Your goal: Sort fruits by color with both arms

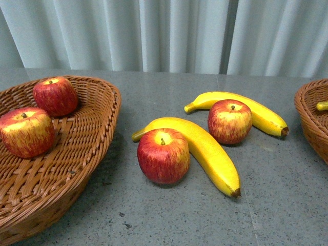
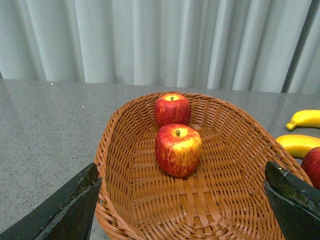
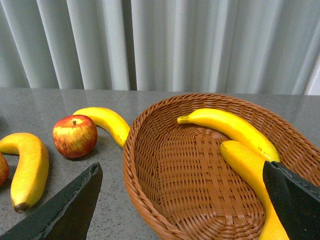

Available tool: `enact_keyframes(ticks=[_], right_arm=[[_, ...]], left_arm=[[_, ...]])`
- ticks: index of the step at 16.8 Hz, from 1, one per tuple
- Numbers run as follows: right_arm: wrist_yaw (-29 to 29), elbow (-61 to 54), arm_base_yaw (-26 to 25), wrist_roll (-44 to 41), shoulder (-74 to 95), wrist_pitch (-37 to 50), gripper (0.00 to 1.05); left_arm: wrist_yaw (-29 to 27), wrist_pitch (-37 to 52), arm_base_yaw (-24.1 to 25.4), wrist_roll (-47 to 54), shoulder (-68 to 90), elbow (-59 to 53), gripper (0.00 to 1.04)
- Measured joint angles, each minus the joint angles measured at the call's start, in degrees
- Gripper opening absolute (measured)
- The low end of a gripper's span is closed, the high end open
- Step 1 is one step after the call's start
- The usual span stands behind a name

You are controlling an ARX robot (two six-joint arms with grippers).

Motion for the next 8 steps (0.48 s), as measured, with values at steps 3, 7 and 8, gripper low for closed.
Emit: enact_keyframes(ticks=[3,7,8], right_arm=[[0.00,0.00,0.00,0.00,0.00,0.00,0.98],[0.00,0.00,0.00,0.00,0.00,0.00,0.98],[0.00,0.00,0.00,-0.02,0.00,0.00,0.98]], left_arm=[[0.00,0.00,0.00,0.00,0.00,0.00,0.98],[0.00,0.00,0.00,0.00,0.00,0.00,0.98],[0.00,0.00,0.00,0.00,0.00,0.00,0.98]])
